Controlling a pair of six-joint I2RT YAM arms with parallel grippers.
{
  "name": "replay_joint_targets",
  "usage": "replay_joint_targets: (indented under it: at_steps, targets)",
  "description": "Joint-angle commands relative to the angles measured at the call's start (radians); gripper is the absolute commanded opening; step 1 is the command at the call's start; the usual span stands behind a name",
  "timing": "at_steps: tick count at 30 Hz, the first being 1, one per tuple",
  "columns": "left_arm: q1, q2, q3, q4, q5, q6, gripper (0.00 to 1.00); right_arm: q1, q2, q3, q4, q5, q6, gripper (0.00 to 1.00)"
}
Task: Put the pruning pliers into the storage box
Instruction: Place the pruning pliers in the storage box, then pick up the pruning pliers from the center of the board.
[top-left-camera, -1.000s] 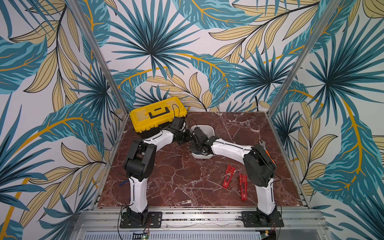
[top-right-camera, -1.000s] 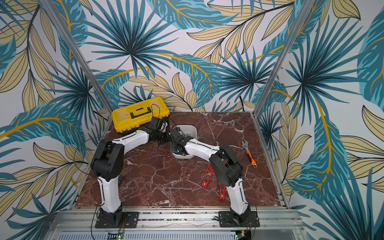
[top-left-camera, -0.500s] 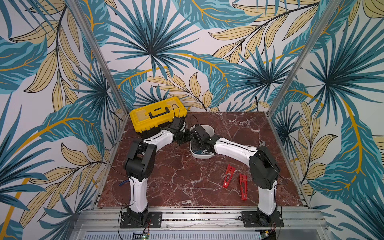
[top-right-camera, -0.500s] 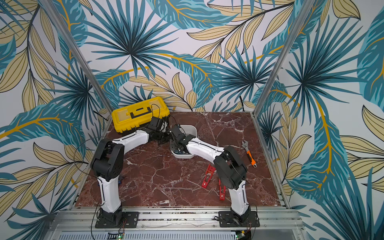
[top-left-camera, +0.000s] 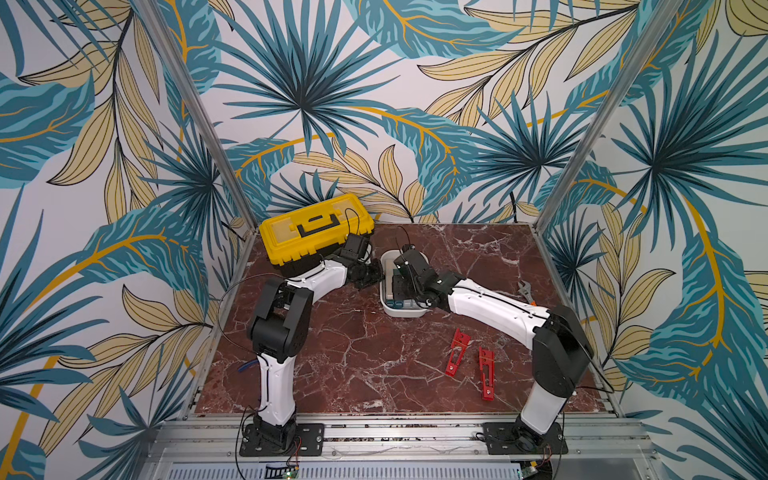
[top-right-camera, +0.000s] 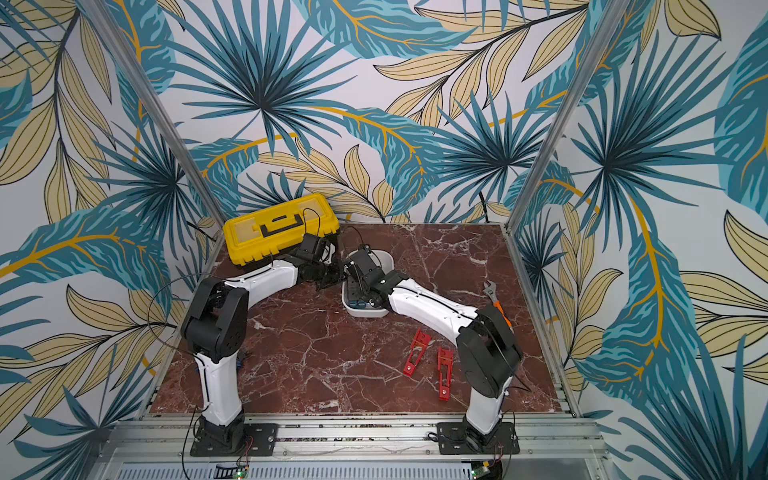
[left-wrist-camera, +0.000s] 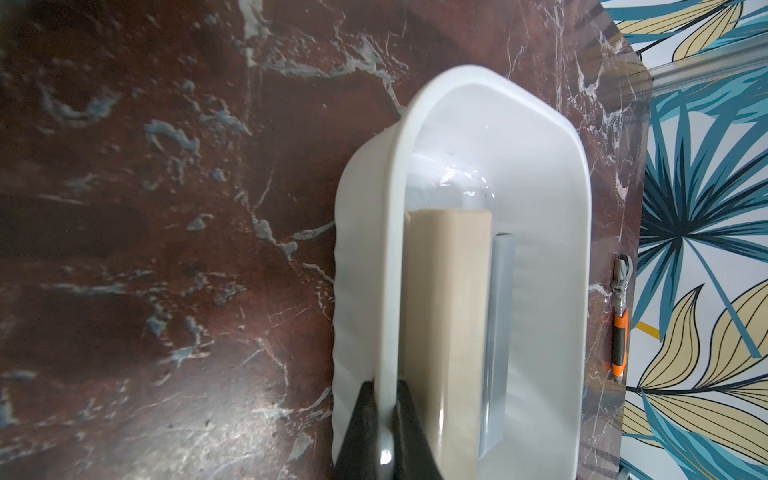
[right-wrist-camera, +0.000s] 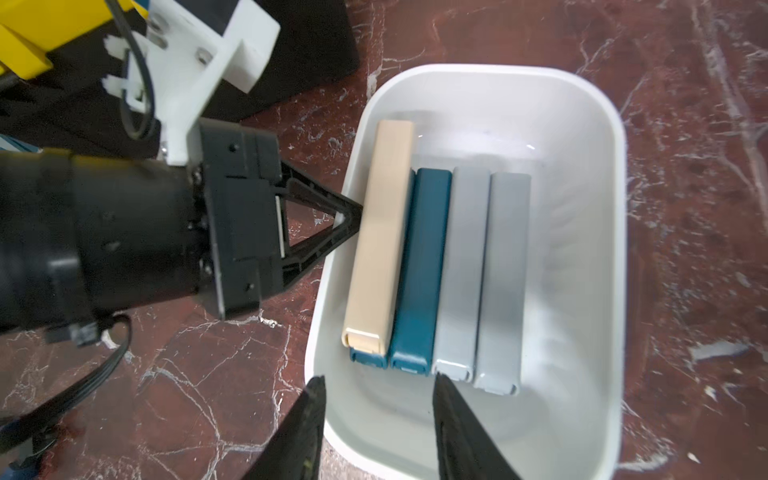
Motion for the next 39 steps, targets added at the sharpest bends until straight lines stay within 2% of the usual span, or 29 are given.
replay_joint_targets:
  at_steps: [1, 11, 19, 25, 29, 32, 36, 39]
  targets:
    - [-0.003, -0.015, 0.050, 0.063, 0.040, 0.004, 0.00, 0.006, -0.068, -0.076, -0.034, 0.039, 0.026, 0.45]
    - [-0.003, -0.015, 0.053, 0.067, 0.040, 0.007, 0.00, 0.023, -0.303, -0.328, -0.129, 0.102, 0.182, 0.46]
    - [-0.003, -0.015, 0.049, 0.079, 0.044, 0.005, 0.00, 0.131, -0.500, -0.525, -0.257, 0.148, 0.399, 0.45]
    - [-0.003, -0.013, 0.047, 0.086, 0.051, 0.010, 0.00, 0.194, -0.598, -0.594, -0.372, 0.186, 0.522, 0.45]
    - [-0.003, -0.015, 0.036, 0.097, 0.056, 0.007, 0.00, 0.209, -0.635, -0.654, -0.383, 0.175, 0.589, 0.45]
    - [-0.003, -0.015, 0.033, 0.104, 0.059, 0.001, 0.00, 0.209, -0.648, -0.703, -0.321, 0.185, 0.595, 0.47]
    - [-0.004, -0.012, 0.041, 0.102, 0.064, 0.005, 0.00, 0.208, -0.591, -0.713, -0.312, 0.202, 0.619, 0.50]
    - [-0.003, -0.019, 0.032, 0.097, 0.055, 0.008, 0.00, 0.207, -0.544, -0.739, -0.233, 0.186, 0.632, 0.50]
